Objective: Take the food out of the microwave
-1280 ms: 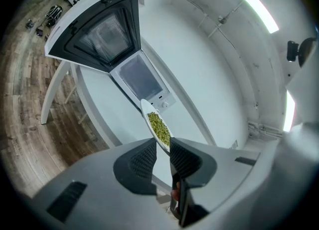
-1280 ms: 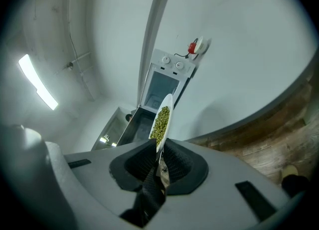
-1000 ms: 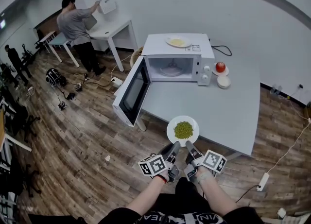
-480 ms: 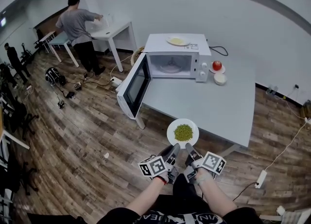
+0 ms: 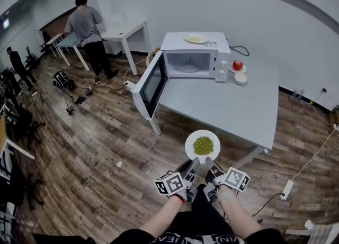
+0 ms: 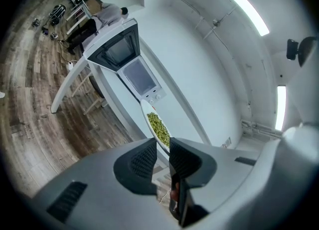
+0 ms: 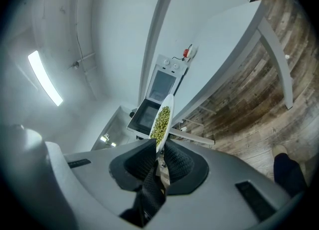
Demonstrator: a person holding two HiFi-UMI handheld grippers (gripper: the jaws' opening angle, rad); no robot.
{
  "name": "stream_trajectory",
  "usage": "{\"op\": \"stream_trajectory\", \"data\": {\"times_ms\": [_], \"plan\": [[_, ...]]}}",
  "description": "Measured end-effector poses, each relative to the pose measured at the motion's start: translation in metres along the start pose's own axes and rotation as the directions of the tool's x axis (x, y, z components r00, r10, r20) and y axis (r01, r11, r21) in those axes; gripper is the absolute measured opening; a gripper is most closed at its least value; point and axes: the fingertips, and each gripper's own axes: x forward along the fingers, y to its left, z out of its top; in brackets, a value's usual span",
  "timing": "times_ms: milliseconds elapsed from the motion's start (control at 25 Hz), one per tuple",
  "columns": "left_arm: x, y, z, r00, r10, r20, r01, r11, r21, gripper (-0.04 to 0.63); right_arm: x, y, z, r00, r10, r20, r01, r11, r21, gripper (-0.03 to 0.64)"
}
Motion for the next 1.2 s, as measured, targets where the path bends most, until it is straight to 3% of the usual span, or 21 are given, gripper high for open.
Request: {"op": "stream_trajectory", "data": {"times_ms": [600,800,1200], "plan": [[-0.033,-0.006,-0.041,1.000,0.023,-0.004,-0.023,1.000,-0.017,0.084,-0.039,-0.008,-0.033,0.999,0.002,-0.038,-0.002,1.000,0.008,0.063],[-0.042,-0.022,-0.055,1.000,0.025,0.016,-0.024,0.999,-0.024,0.084,-0.061,-0.007,-0.035,0.999,-0.006,-0.050,0.004,1.000,-0.030,0.063],[-0.061,-0.054,-0.100,0.999,0.044,0.000,-0.044,0.998,-0.038,0.083,-0.117,-0.009,-0.047,0.998,-0.002,-0.062,0.003,1.000,0.017,0.063]]}}
